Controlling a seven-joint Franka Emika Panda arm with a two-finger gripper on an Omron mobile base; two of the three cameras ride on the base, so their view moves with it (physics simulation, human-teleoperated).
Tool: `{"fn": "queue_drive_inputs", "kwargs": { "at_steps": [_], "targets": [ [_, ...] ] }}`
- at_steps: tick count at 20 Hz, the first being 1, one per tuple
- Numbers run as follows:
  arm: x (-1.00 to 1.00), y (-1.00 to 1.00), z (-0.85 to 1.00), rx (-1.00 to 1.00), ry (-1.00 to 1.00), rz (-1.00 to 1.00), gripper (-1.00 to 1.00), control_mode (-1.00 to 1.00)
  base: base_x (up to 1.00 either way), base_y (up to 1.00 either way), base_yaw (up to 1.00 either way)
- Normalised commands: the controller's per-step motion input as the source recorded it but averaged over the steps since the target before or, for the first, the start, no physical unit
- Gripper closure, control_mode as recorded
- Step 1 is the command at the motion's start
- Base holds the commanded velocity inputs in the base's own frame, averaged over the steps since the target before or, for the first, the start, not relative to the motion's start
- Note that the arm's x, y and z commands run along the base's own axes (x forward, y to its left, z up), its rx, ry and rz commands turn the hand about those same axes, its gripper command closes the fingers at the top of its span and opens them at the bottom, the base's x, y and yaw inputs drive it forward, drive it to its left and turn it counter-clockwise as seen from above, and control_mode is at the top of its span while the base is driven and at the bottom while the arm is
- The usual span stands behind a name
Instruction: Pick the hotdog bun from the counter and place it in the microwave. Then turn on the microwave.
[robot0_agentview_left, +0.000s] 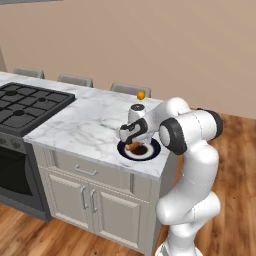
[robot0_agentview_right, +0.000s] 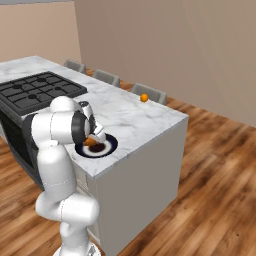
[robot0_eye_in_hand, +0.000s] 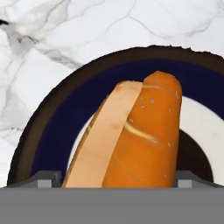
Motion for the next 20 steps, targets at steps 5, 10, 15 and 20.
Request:
{"fn": "queue_drive_inputs", "kwargs": {
  "at_steps": [5, 10, 15, 20],
  "targets": [
    [0.00, -0.05, -0.24, 0.02, 0.10, -0.04, 1.00, -1.00, 0.00, 0.00, 0.00],
    [0.00, -0.09, -0.24, 0.04, 0.12, -0.04, 1.00, -1.00, 0.00, 0.00, 0.00],
    [-0.04, -0.08, -0.12, 0.02, 0.04, -0.01, 1.00, -1.00, 0.00, 0.00, 0.00],
    [-0.18, 0.00, 0.01, 0.00, -0.04, -0.01, 1.00, -1.00, 0.00, 0.00, 0.00]
  ]
}}
